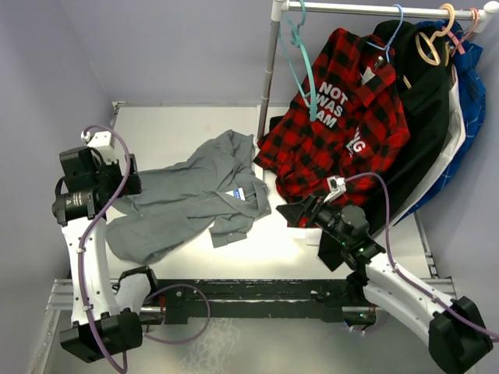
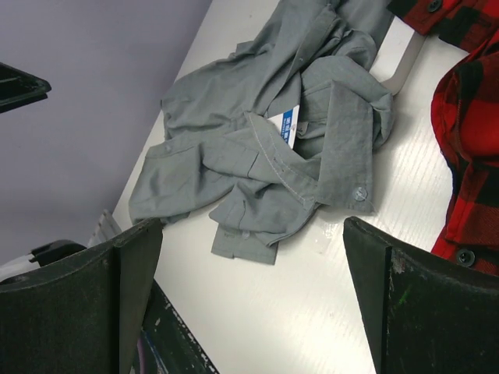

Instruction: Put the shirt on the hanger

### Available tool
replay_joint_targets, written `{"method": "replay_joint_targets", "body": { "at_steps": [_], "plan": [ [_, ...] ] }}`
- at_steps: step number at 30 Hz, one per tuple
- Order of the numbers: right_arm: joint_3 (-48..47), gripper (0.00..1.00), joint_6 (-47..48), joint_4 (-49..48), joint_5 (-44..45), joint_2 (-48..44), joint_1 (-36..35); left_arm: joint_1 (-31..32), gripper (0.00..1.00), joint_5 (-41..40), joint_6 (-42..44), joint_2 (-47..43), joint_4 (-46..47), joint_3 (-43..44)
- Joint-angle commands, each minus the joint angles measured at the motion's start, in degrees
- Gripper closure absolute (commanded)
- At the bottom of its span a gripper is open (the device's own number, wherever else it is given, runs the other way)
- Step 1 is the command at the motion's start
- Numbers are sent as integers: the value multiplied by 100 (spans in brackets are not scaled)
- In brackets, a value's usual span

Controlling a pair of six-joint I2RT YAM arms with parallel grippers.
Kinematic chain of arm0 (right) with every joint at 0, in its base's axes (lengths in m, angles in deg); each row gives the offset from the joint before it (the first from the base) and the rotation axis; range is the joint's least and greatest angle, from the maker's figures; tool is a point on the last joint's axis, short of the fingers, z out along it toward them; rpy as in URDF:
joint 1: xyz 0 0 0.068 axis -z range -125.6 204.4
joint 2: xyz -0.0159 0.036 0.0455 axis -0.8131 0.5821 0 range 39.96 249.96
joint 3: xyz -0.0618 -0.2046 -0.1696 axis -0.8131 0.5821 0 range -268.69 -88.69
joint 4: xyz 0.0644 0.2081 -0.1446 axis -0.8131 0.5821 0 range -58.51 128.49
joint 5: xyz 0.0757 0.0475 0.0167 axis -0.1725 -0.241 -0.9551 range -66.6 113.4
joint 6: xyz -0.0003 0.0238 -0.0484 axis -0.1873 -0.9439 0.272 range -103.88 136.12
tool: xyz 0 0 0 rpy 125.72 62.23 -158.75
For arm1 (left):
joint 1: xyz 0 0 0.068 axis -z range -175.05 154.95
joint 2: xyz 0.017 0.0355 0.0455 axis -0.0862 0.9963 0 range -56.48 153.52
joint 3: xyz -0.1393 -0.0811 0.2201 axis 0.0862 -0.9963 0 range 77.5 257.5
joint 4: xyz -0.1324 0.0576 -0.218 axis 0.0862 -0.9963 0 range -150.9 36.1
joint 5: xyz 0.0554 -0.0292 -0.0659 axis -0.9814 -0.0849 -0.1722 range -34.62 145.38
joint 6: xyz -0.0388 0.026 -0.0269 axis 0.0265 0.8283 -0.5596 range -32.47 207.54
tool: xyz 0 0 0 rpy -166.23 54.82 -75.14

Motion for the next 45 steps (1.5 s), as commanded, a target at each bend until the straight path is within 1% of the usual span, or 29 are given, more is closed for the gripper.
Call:
{"method": "replay_joint_targets", "body": {
  "at_steps": [1, 3, 4, 6, 7, 8, 9, 11, 12, 15, 16, 17, 19, 22, 25, 28, 30, 33, 35, 39, 42, 43, 44, 45],
  "plan": [
    [320, 1, -151, 43, 244, -565, -26, -35, 1, 135, -75, -53, 71, 160],
    [364, 1, -142, 82, 249, -664, -30, -39, 1, -81, -123, -50, 42, 177],
    [336, 1, -121, 158, 272, -672, -30, -41, 1, 53, -1, -46, 3, 203],
    [297, 1, -11, 178, 184, -640, -30, -42, 0, 1328, 831, 136, -265, 398],
    [296, 1, 43, 116, 111, -640, -30, -28, 1, 1780, 1084, 330, -593, 543],
    [294, 1, 79, 79, 149, -655, -30, -24, 1, 2071, 1244, 584, -762, 704],
    [287, 1, 94, 90, 263, -668, -24, -6, 0, 2191, 1357, 830, -833, 862],
    [267, 1, 154, 41, 532, -644, -30, 123, 0, 2176, 1561, 1258, -607, 1067],
    [227, 0, 168, 20, 655, -579, -30, 300, 0, 2104, 1713, 1459, -443, 1128],
    [-3, 0, 223, -56, 787, -71, -30, 1424, 0, 1526, 2206, 2031, 46, 1261],
    [-94, 1, 235, -100, 789, 130, -30, 1669, 0, 1456, 2371, 2215, 169, 1317],
    [-168, 0, 238, -160, 797, 310, -30, 1800, 1, 1583, 2556, 2410, 273, 1386],
    [-265, 0, 179, -328, 807, 668, -30, 1858, 1, 2330, 3005, 2879, 423, 1608],
    [-285, 0, -53, -772, 702, 1084, -30, 1868, 3, 3131, 3479, 3665, 689, 2011],
    [-340, 1, -250, -1069, 480, 1399, -30, 1963, 2, 3625, 3680, 4730, 591, 2783],
    [-387, 0, -281, -1082, 408, 1447, -54, 2075, 0, 3549, 3693, 5789, 621, 3597],
    [-357, 1, -282, -1082, 426, 1349, -67, 2116, 0, 3271, 3654, 6436, 770, 4018],
    [-286, 1, -247, -1015, 483, 1087, -89, 2163, 0, 3118, 3651, 7380, 485, 4875],
    [-209, 1, -213, -888, 577, 847, -107, 2266, 0, 3072, 3649, 7841, 366, 5273],
    [-94, 0, -113, -591, 734, 419, -118, 2606, 0, 2587, 3532, 8103, 853, 5298],
    [-42, 0, -74, -380, 769, 209, -118, 2885, 0, 2173, 3527, 8257, 941, 5272],
    [-16, 0, -82, -337, 784, 159, -116, 2947, 2, 2091, 3526, 8285, 987, 5217],
    [13, 1, -84, -325, 800, 107, -118, 2979, 9, 2060, 3530, 8291, 1023, 5155],
    [40, 1, -106, -313, 813, 73, -118, 2995, 21, 2043, 3534, 8284, 1016, 5117]
  ]
}}
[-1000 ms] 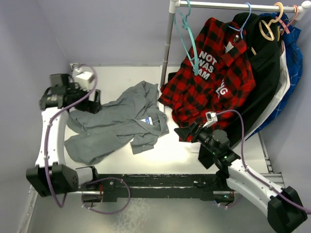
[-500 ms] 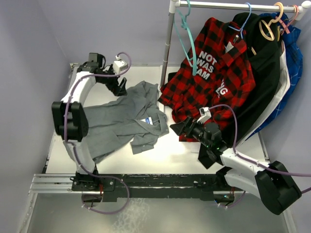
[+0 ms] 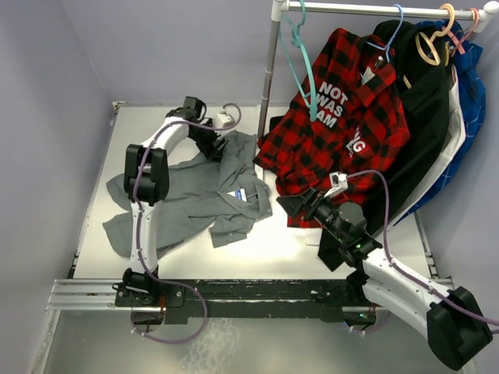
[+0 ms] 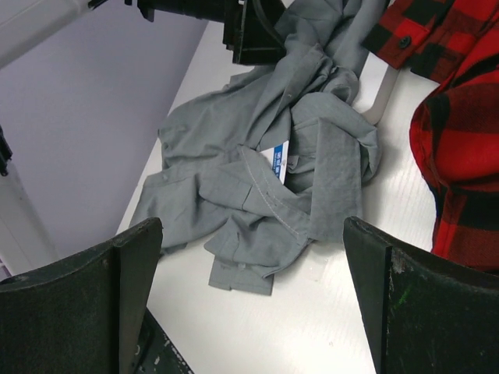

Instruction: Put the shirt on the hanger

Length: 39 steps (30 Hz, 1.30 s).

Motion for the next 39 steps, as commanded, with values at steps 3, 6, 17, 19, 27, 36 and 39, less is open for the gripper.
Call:
{"method": "replay_joint_targets", "body": {
  "at_steps": [3, 6, 17, 19, 27, 36, 39],
  "plan": [
    [138, 1, 46, 104, 187, -196, -33, 244, 89, -373, 79, -170, 173, -80],
    [101, 25, 200, -3, 134, 19, -42, 173, 100, -428, 130, -706, 266, -858],
    [-1360, 48, 1579, 134, 722, 2325, -782, -897, 100, -235, -326, -3856, 1331, -4422],
    [-1831, 43, 1898, 427, 1026, 2754, -1047, -912, 100, -327, -445, -4346, 1507, -5036],
    [-2870, 34, 2277, 518, 1178, 4108, -1318, -1077, 100, -789, -788, -5416, 1514, -5856],
    [-3109, 37, 2335, 474, 1134, 4844, -1409, -1262, 100, -1077, -755, -6856, 949, -5972],
    [-3125, 43, 2255, 359, 1021, 4995, -1459, -1255, 100, -1056, -797, -7005, 702, -5761]
  ]
}}
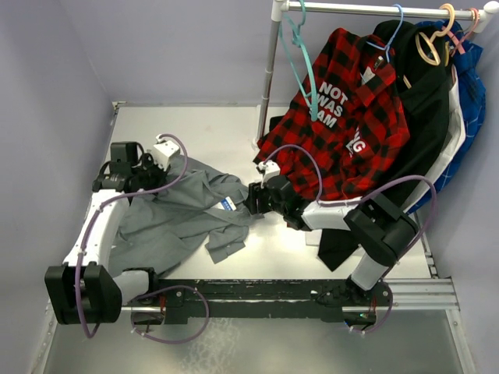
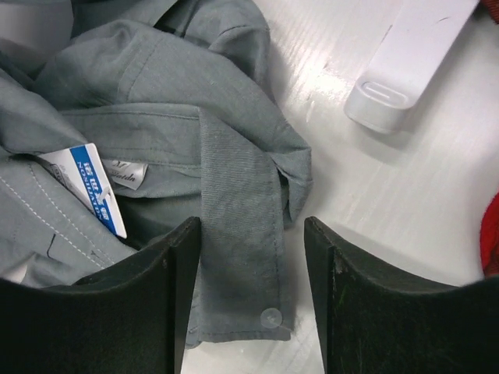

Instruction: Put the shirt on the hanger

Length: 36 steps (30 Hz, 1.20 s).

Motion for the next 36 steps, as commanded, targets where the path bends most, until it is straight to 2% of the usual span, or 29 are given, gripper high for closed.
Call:
{"method": "replay_joint_targets", "body": {
  "at_steps": [1, 3, 7, 8, 15, 19, 23, 29, 32, 34, 36],
  "plan": [
    [-265, 47, 19, -323, -69, 148, -97, -40, 100, -62, -145, -237, -350, 368],
    [-300, 58, -33, -394, -91, 258, -131, -40, 100, -66, -180, -269, -421, 441],
    [-455, 96, -29, -294, -197, 361, -148, -42, 100, -129, -216, -352, -509, 629],
    [-485, 100, 7, -232, -120, 288, -148, -43, 100, -172, -209, -364, -554, 703],
    [-616, 100, 351, 958, 1144, -1349, -148, -73, 100, -547, -56, -394, -951, 1359],
    [-576, 100, 490, 1175, 1263, -2163, -148, -101, 100, -403, -42, -337, -1262, 1867],
    [-899, 100, 825, 1302, 1392, -2271, -148, -108, 100, -193, -88, -99, -1408, 2758],
    [-2038, 100, 1147, 1592, 1587, -2119, -149, -108, 100, 218, -48, 304, -1949, 4383],
    [-2183, 100, 966, 1869, 1596, -2233, -147, -104, 100, 435, 183, 127, -2141, 3937],
    [-1880, 100, 803, 1889, 1587, -2405, -148, -102, 100, 481, 420, -119, -2130, 3044],
    [-1188, 100, 308, 1855, 1338, -2735, -152, -106, 100, 468, 738, -342, -2054, 2028]
  ]
}}
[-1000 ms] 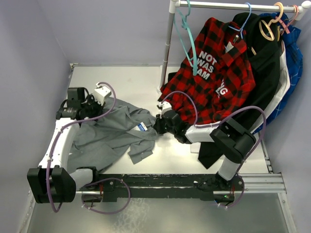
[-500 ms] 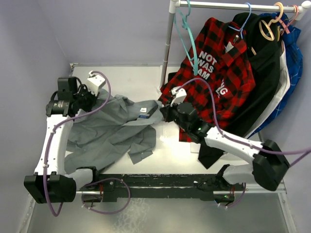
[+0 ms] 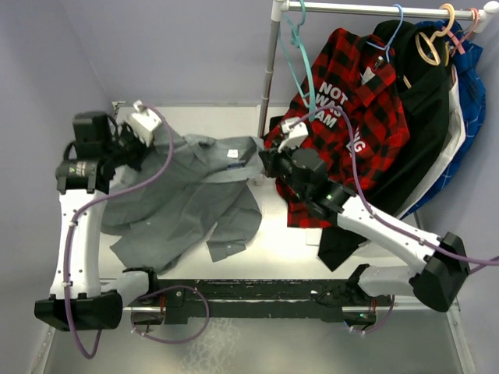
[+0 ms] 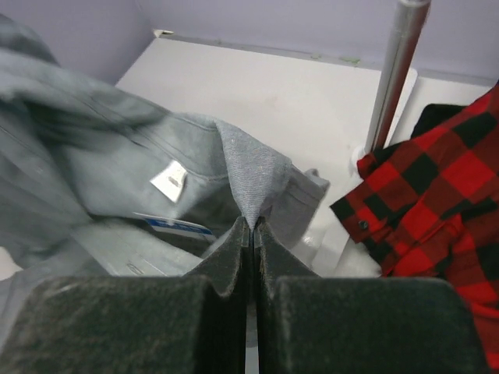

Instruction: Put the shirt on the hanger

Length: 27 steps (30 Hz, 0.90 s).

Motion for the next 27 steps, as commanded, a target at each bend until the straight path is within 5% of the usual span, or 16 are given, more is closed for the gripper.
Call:
{"method": "replay_joint_targets", "body": {
  "at_steps": [1, 8, 19, 22, 25, 27],
  "plan": [
    [1000, 100, -828, 83, -222, -699, -16, -27, 100, 183, 689, -334, -237, -1953],
    [2868, 100, -2494, 136, -404, -1409, -831, -32, 100, -479, 913, -700, 454, -4261],
    [3159, 97, -3519, 246, 568, -506, -2217, -23, 99, -575, 770, -244, 465, -4281],
    [3082, 73, -3364, 147, 873, -604, -2499, -25, 79, -626, 814, -199, 442, -4192],
    [3021, 43, -2776, -4, 1072, -967, -2689, -23, 46, -526, 916, -223, 211, -3888],
    [2981, 32, -2363, -13, 1063, -1279, -2691, -26, 29, -345, 1034, -253, -36, -3615]
  ]
}}
